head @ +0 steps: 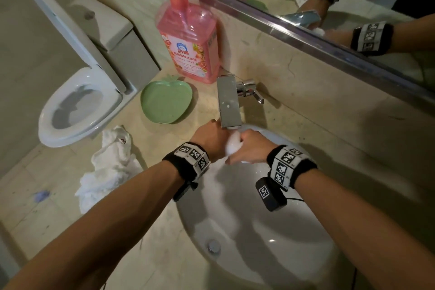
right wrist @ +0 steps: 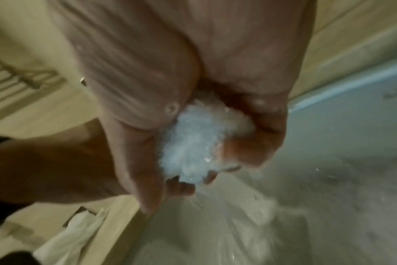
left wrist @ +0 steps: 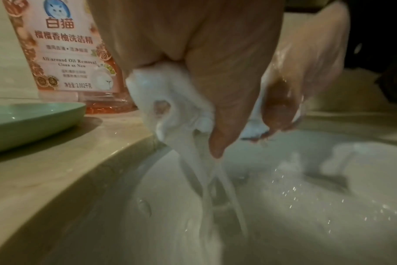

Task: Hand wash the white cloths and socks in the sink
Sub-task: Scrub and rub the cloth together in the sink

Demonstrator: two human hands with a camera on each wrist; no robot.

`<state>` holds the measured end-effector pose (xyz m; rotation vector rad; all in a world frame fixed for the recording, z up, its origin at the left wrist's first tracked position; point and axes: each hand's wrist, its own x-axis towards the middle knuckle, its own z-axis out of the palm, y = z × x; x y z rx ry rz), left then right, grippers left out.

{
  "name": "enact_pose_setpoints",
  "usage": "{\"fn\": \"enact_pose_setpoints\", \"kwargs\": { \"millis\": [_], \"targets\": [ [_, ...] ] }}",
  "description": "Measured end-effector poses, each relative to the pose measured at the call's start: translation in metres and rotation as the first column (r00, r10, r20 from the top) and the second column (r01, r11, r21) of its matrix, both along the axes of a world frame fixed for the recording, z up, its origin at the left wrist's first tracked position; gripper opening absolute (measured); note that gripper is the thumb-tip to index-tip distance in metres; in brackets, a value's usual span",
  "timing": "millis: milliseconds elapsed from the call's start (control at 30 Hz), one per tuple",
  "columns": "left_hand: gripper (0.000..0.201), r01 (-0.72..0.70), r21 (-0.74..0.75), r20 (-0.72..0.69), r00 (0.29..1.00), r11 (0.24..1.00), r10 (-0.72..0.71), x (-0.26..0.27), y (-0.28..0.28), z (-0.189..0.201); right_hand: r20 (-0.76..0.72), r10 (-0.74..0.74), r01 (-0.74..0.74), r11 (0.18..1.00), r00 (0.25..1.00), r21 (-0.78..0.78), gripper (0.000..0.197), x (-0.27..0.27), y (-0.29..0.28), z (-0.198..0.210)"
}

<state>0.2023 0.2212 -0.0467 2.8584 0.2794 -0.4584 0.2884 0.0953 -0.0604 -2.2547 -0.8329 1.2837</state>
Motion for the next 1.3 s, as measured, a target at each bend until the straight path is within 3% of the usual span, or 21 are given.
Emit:
{"fn": "enact_pose_setpoints", "kwargs": {
  "millis": [100,200,267,367,433,567,700,733,800,867,900,967,1033,1133,1300],
  "targets": [
    [0.020,-0.036,0.050,-0.059,0.997,0.998,0.039,0.005,-0.001,-0.004,0.245,0.107,-0.113,0.994,0.964,0.010,0.050,-0.001,0.006,-0.002],
    [0.007,-0.188,0.013,-0.103,0.977,0.982,0.188,0.011,-0.001,-0.015,0.343,0.137,-0.133,0.991,0.929,-0.033,0.039,0.003,0.007,-0.009],
    [0.014,-0.261,-0.006,-0.110,0.960,0.965,0.259,0.013,-0.001,-0.022,0.432,0.240,-0.232,0.970,0.869,-0.072,0.029,0.005,0.007,-0.011],
    [0.025,-0.207,-0.016,-0.173,0.964,0.978,0.201,0.012,-0.004,-0.027,0.512,0.312,-0.320,0.945,0.800,-0.075,0.019,0.005,0.005,-0.009],
    [0.029,-0.190,-0.017,-0.199,0.963,0.982,0.183,0.012,-0.005,-0.028,0.561,0.315,-0.332,0.940,0.766,-0.075,0.024,0.004,0.003,-0.008],
    [0.031,-0.156,-0.080,-0.167,0.976,0.984,0.141,0.016,-0.003,-0.022,0.583,0.339,-0.364,0.928,0.739,-0.079,0.006,0.006,0.002,-0.005],
    [0.039,-0.171,-0.201,-0.223,0.967,0.965,0.125,0.016,0.006,-0.013,0.622,0.351,-0.416,0.908,0.700,-0.045,0.019,0.005,0.005,-0.008],
    [0.038,-0.185,-0.208,-0.202,0.969,0.961,0.143,0.013,0.010,-0.013,0.615,0.331,-0.391,0.919,0.715,-0.040,0.024,0.006,0.007,-0.010],
    [0.048,-0.199,-0.257,-0.166,0.973,0.946,0.159,0.005,0.016,-0.012,0.488,0.258,-0.304,0.953,0.834,0.016,0.043,0.012,0.010,-0.013],
    [0.066,-0.192,-0.416,-0.147,0.979,0.889,0.142,-0.006,0.020,-0.009,0.266,0.186,-0.231,0.962,0.946,0.147,0.060,0.017,0.010,-0.011],
    [0.070,-0.201,-0.504,-0.153,0.978,0.840,0.143,-0.010,0.020,-0.007,0.205,0.165,-0.209,0.953,0.965,0.220,0.060,0.018,0.009,-0.010],
    [0.066,-0.225,-0.588,-0.155,0.974,0.777,0.164,-0.021,0.022,-0.005,0.211,0.161,-0.219,0.931,0.964,0.291,0.047,0.017,0.009,-0.009],
    [0.057,-0.206,-0.571,-0.097,0.978,0.795,0.184,-0.031,0.022,-0.004,0.249,0.141,-0.216,0.926,0.958,0.309,0.036,0.013,0.010,-0.008],
    [0.055,-0.220,-0.651,-0.007,0.959,0.727,0.284,-0.044,0.020,-0.003,0.264,0.108,-0.188,0.935,0.959,0.300,0.041,0.006,0.014,-0.006],
    [0.060,-0.315,-0.630,-0.032,0.924,0.710,0.381,-0.041,0.024,-0.010,0.425,0.153,-0.246,0.954,0.892,0.173,0.047,-0.007,0.016,-0.008]
  ]
}}
